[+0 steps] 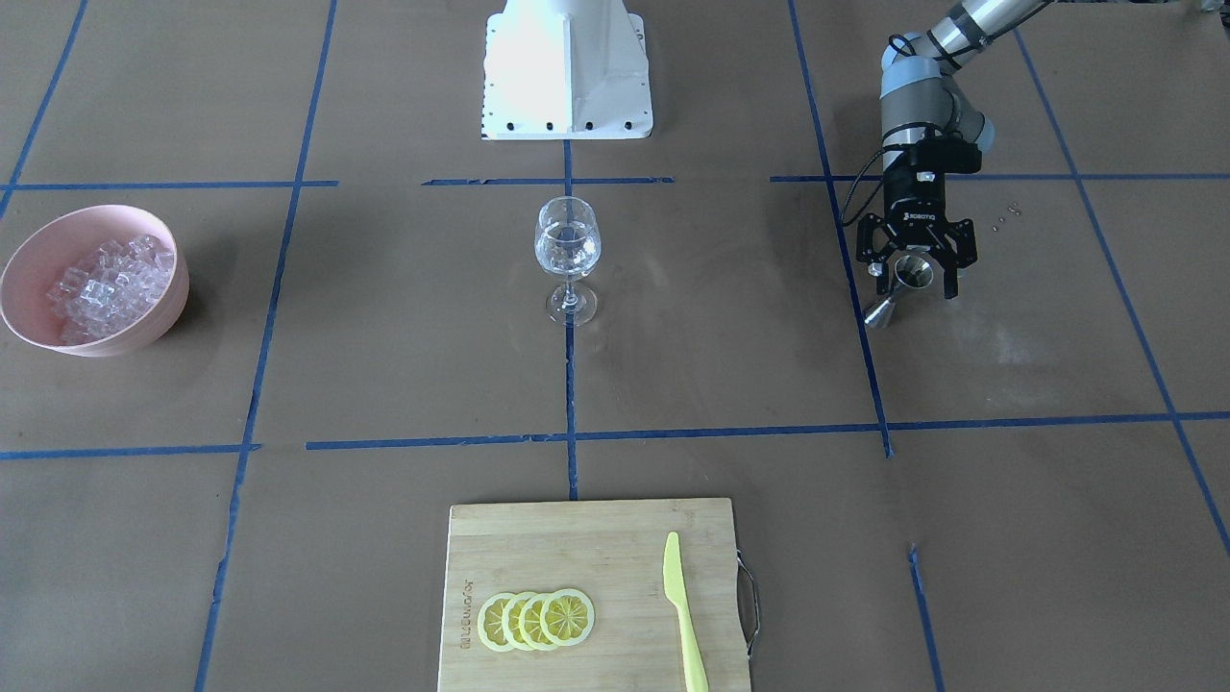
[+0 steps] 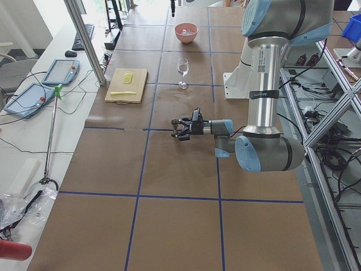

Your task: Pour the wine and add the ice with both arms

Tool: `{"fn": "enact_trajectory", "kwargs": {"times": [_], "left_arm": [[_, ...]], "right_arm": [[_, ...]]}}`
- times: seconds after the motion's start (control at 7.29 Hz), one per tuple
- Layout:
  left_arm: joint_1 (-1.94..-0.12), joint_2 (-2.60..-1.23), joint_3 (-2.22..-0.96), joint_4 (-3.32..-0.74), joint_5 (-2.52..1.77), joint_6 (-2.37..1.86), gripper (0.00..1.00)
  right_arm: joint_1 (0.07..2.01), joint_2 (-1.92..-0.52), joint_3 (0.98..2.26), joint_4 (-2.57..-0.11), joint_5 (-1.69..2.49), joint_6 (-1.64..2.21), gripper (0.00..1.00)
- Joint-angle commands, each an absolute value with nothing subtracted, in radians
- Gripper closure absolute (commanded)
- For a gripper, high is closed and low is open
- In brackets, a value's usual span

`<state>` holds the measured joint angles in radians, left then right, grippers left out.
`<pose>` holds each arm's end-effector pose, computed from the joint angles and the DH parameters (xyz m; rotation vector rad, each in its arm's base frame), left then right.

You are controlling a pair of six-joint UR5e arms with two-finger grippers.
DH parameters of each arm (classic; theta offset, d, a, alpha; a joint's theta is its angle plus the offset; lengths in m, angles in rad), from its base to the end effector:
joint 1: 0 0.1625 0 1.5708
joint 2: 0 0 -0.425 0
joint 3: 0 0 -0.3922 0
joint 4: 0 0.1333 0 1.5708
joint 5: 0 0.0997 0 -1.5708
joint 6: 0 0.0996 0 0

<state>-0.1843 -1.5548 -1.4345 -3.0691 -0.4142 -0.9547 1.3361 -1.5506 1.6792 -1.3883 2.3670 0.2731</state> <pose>0.3935 -0.3017 0.5587 1.3234 0.6965 -0.4268 -0.0591 -0.5141 0.5729 0.0866 -0.8380 -0.0877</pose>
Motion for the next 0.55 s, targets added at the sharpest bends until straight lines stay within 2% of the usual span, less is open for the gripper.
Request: {"fn": "enact_trajectory", "kwargs": {"times": [0.0, 0.41], "left_arm": [[-0.184, -1.565, -1.430, -3.068, -0.416, -0.931, 0.15], [-0.183, -1.583, -1.416, -3.069, -0.419, -0.931, 0.30]], "right_arm": [[1.336, -1.551, 1.678, -1.388, 2.367, 0.276, 0.00], [1.336, -1.551, 1.677, -1.388, 2.365, 0.279, 0.00]]}}
